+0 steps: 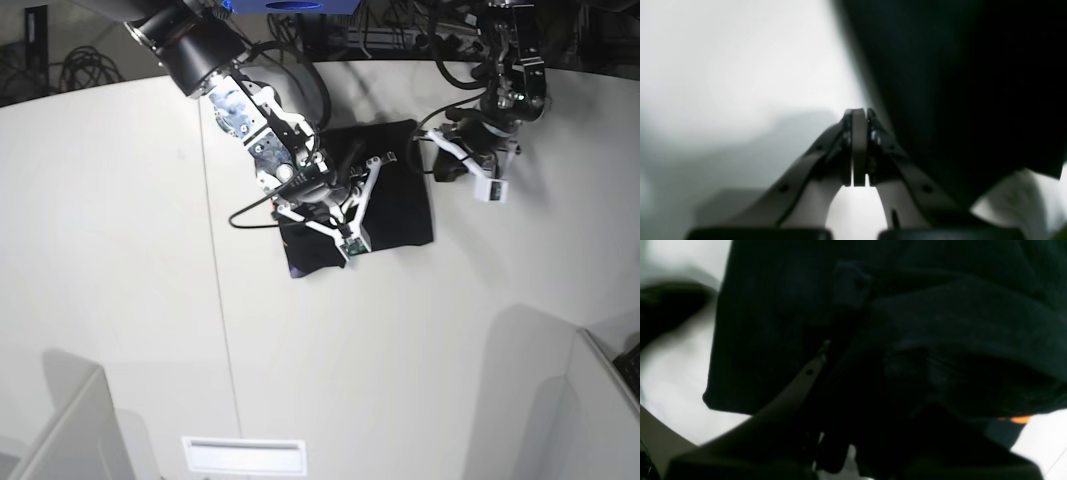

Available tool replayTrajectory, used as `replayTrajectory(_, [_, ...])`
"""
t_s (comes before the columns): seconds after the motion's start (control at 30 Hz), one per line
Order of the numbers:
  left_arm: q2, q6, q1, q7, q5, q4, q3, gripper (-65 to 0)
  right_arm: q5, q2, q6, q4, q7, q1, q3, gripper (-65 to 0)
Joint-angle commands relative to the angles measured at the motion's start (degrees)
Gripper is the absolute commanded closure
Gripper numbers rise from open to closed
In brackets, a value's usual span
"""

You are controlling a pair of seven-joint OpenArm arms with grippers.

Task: Fold the T-shirt properly
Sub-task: 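Lay the folded end flat on the shirt and open the right gripper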

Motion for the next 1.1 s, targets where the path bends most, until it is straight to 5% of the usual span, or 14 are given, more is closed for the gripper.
replayTrajectory(0.0, [-0.9, -0.4, 0.4, -0.5, -0.9, 3.1, -2.2, 0.0, 0.5, -0.7, 0.1, 1.1, 0.6, 0.9, 0.0, -9.0])
replayTrajectory(0.1, [-2.1, -1.3, 1.3, 3.8, -0.9, 6.6, -7.1, 0.0, 0.5, -0.7, 0.2, 1.2, 0.5, 0.8, 0.0, -16.4])
replayTrajectory(0.33, [-2.1, -12.3, 2.1, 9.3, -0.5, 6.8, -20.7, 0.0, 0.6, -0.7, 0.2, 1.3, 0.5, 0.9, -1.0, -42.0])
replayTrajectory(0.57, [-2.3, -13.6, 2.1, 10.6, -0.5, 6.8, -27.6, 0.0, 0.6, -0.8, 0.2, 5.5, 0.5, 0.9, -5.3, -36.9])
replayTrajectory(1.07, [-2.3, -13.6, 3.1, 10.4, -0.5, 6.8, -27.8, 0.0, 0.6, -4.3, 0.2, 5.9, 0.6, -0.3, -6.0, -36.9])
